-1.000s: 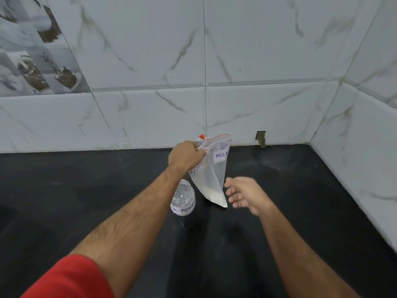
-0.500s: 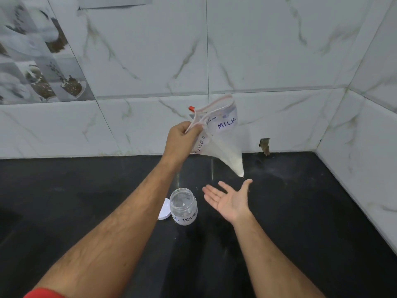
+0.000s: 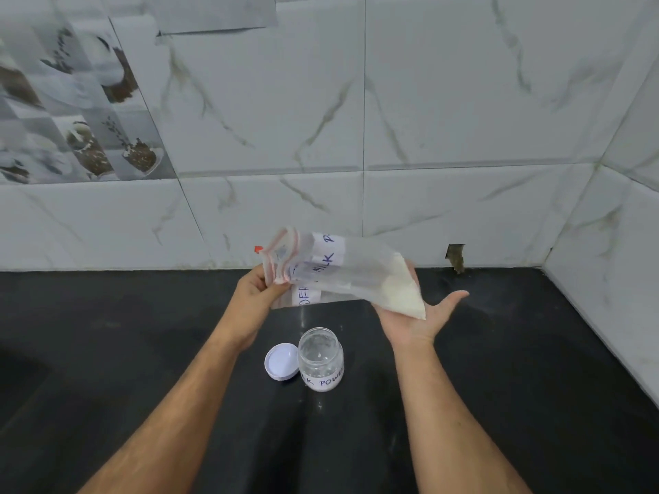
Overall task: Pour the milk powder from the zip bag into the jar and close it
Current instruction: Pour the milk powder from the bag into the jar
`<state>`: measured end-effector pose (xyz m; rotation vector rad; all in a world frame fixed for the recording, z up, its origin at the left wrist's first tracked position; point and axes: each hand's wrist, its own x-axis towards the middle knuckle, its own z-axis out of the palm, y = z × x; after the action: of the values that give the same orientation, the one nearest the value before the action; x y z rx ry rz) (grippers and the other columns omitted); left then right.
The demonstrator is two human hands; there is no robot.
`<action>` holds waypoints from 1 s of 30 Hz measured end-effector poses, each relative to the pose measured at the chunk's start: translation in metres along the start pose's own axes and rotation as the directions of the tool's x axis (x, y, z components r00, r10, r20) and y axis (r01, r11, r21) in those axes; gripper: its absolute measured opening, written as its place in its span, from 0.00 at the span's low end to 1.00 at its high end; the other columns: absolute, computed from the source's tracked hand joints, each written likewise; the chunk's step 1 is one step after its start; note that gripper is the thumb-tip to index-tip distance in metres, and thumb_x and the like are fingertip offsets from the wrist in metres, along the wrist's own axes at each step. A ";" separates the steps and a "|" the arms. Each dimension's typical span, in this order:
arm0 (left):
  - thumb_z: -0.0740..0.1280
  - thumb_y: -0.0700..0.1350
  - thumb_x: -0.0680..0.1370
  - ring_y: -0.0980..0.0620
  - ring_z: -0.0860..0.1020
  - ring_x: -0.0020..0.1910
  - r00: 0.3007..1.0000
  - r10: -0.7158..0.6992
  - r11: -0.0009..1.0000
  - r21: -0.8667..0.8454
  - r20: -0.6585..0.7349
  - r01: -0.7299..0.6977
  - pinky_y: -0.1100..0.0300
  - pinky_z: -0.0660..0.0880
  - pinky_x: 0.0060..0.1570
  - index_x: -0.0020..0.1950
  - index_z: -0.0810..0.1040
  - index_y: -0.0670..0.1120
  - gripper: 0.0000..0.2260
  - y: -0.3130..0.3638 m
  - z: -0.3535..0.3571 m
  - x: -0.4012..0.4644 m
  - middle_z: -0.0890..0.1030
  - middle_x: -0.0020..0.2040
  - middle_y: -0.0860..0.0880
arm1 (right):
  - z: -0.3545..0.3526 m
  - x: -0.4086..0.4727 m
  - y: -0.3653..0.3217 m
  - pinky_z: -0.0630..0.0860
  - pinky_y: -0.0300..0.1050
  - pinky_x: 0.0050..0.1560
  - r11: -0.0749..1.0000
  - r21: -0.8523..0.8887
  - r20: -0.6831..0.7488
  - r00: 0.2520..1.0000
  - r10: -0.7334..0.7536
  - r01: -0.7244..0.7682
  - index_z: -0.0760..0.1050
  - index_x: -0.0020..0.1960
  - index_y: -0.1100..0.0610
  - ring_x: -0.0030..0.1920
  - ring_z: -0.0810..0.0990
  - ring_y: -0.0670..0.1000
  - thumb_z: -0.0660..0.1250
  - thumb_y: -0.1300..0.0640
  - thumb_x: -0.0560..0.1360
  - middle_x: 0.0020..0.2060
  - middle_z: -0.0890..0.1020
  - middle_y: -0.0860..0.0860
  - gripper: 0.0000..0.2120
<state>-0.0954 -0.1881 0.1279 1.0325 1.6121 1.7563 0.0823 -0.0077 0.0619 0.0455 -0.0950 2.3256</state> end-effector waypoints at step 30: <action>0.66 0.41 0.79 0.56 0.83 0.42 0.991 0.112 0.992 -0.043 -0.076 -0.115 0.60 0.79 0.41 0.51 0.83 0.53 0.08 0.002 -0.013 0.011 0.85 0.44 0.54 | 0.059 0.014 -0.024 0.81 0.47 0.51 0.377 -0.923 0.051 0.995 -0.083 0.079 0.87 0.45 0.56 0.47 0.87 0.52 0.74 0.53 0.71 0.46 0.88 0.54 0.08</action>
<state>-0.1118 -0.1868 0.1318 1.0678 1.5749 1.9188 0.0906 0.0141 0.1226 -0.5221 -1.3759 1.8390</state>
